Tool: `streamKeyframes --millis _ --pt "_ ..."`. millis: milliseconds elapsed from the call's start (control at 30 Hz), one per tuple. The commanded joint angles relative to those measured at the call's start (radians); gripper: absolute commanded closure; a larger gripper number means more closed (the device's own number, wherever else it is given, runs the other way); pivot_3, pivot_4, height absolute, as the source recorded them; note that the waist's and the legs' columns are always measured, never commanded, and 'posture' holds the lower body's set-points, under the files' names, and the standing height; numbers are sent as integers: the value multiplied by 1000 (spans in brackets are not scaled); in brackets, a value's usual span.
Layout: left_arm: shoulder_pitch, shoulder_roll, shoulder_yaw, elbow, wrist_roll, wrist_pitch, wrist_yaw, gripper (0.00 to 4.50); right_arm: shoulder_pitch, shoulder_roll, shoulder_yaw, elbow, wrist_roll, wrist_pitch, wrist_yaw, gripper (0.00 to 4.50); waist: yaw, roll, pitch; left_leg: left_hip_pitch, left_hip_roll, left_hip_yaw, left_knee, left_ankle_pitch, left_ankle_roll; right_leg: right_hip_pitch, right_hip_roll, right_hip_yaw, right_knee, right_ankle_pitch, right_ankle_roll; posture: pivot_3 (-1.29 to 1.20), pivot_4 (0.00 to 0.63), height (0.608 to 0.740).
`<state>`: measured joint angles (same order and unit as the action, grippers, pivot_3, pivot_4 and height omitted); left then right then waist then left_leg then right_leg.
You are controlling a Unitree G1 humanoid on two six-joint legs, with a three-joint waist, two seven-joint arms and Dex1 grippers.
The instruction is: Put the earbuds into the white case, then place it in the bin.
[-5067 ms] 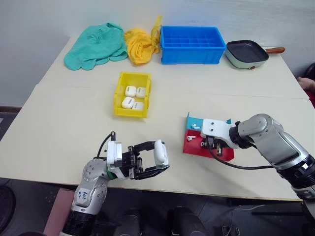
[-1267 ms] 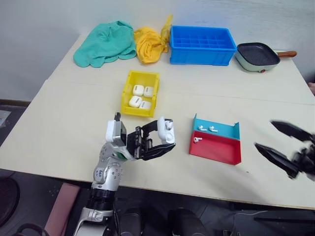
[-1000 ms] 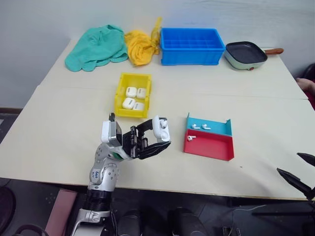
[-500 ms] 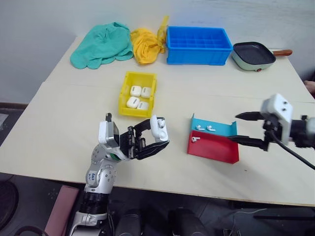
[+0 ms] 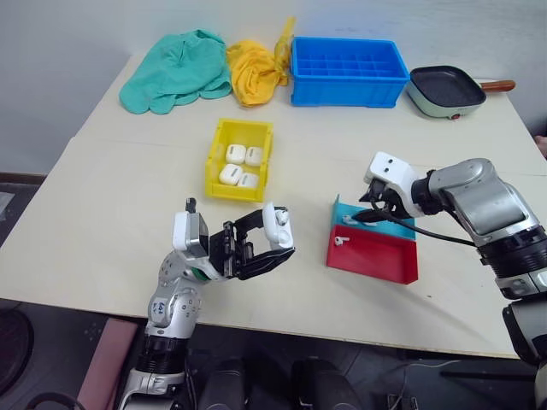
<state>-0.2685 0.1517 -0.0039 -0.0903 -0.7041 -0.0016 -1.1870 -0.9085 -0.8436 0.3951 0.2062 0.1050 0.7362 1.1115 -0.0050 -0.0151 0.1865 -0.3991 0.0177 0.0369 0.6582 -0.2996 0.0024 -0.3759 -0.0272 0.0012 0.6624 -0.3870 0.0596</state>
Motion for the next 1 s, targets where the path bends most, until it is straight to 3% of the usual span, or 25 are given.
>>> streamKeyframes --millis 33,1000 --pt "10 1 -4 -61 -8 -5 14 1681 -22 -15 16 -22 -40 28 33 1989 0 0 0 -1 0 0 1 0 0 0 0 0 0 0 0 0 150 740" --pt "12 28 -15 -78 -6 -7 54 1681 -57 79 77 178 -205 -57 126 1989 -22 0 0 -1 0 0 8 0 1 1 0 0 5 0 0 0 150 740"
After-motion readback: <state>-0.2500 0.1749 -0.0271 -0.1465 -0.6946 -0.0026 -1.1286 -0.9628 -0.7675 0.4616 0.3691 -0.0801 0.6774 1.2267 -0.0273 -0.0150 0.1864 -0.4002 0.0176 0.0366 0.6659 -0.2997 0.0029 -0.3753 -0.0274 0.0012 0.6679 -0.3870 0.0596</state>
